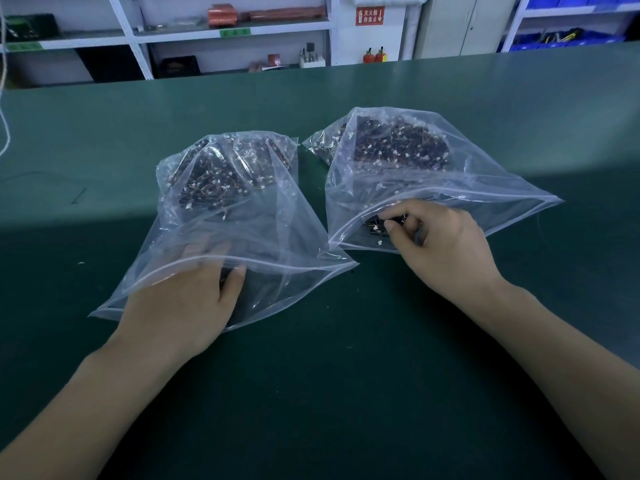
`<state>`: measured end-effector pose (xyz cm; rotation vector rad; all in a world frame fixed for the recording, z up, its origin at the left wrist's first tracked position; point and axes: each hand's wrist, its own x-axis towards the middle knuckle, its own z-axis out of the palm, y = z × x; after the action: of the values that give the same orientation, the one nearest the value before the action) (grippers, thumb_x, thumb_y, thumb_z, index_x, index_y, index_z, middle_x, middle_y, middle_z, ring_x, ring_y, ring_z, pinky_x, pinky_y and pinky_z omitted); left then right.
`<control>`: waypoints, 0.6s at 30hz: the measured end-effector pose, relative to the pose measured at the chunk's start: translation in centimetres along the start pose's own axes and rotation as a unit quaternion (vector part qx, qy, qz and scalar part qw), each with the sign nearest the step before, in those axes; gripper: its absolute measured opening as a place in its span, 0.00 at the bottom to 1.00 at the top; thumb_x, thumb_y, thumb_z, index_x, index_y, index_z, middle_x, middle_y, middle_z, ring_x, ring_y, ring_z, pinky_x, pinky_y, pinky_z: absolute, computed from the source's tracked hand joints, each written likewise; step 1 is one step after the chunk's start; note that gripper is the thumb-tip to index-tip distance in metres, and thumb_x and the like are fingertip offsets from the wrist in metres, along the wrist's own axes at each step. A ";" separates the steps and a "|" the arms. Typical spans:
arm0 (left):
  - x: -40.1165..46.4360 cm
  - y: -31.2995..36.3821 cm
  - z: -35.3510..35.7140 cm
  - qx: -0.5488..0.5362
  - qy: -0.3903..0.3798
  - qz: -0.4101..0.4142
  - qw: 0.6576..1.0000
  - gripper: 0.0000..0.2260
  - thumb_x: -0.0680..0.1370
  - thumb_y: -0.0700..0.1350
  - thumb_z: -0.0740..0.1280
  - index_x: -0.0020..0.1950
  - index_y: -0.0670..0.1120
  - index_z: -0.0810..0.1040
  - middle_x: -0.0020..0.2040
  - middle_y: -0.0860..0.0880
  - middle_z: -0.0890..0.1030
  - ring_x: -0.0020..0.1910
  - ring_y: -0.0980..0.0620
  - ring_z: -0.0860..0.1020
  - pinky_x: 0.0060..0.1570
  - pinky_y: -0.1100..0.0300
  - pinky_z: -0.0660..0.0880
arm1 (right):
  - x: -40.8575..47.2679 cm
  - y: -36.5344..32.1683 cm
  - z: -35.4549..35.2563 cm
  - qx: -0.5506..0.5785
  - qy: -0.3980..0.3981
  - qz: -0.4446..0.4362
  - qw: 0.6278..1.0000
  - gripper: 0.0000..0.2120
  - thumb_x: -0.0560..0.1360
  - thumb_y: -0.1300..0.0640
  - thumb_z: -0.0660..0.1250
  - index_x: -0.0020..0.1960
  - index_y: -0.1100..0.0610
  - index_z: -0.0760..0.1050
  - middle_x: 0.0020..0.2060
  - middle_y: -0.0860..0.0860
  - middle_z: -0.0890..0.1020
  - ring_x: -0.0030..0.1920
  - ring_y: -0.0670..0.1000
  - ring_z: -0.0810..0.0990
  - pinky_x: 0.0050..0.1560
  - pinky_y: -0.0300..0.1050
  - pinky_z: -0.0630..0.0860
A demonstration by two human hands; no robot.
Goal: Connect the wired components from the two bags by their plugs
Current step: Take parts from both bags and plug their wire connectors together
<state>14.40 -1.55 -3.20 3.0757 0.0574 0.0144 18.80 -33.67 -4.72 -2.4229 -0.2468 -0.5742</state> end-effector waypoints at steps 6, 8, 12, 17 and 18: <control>-0.1 0.2 0.1 -0.001 0.086 0.079 0.993 0.18 0.85 0.56 0.56 0.60 0.51 0.83 0.52 0.49 0.85 0.52 0.44 0.83 0.55 0.47 0.81 | -0.1 -0.1 0.2 0.004 -0.010 -0.005 1.000 0.05 0.81 0.53 0.70 0.52 0.43 0.84 0.35 0.40 0.78 0.38 0.46 0.78 0.39 0.42 0.71; -0.6 0.6 0.0 -0.013 0.154 0.136 0.979 0.12 0.83 0.51 0.63 0.56 0.52 0.86 0.49 0.52 0.86 0.48 0.45 0.84 0.47 0.52 0.79 | -0.2 -0.2 0.3 0.007 -0.010 -0.007 1.000 0.06 0.81 0.53 0.71 0.51 0.43 0.83 0.36 0.40 0.78 0.38 0.45 0.78 0.39 0.42 0.71; -0.9 0.9 -0.1 -0.059 0.190 0.213 0.957 0.05 0.81 0.47 0.72 0.54 0.55 0.88 0.46 0.57 0.87 0.45 0.48 0.85 0.41 0.51 0.82 | -0.4 -0.4 0.4 0.012 -0.012 -0.015 1.000 0.06 0.81 0.53 0.71 0.51 0.42 0.83 0.37 0.40 0.79 0.40 0.45 0.79 0.39 0.41 0.72; -1.4 1.8 0.5 -0.107 0.246 0.308 0.913 0.08 0.84 0.51 0.69 0.57 0.55 0.88 0.52 0.61 0.87 0.48 0.57 0.85 0.40 0.56 0.82 | -0.5 -0.7 0.3 0.014 -0.013 -0.021 1.000 0.06 0.81 0.53 0.71 0.51 0.41 0.83 0.37 0.39 0.79 0.41 0.42 0.79 0.38 0.37 0.69; -1.5 2.0 0.5 -0.116 0.253 0.316 0.907 0.09 0.85 0.52 0.68 0.58 0.55 0.88 0.53 0.62 0.86 0.49 0.59 0.85 0.41 0.60 0.81 | -0.5 -0.8 0.3 0.013 -0.014 -0.023 1.000 0.06 0.81 0.53 0.71 0.51 0.41 0.83 0.36 0.40 0.79 0.40 0.41 0.78 0.38 0.37 0.69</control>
<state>12.97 -3.59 -3.57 2.6223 -0.8429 0.7779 18.17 -32.90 -4.72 -2.4062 -0.3218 -0.5547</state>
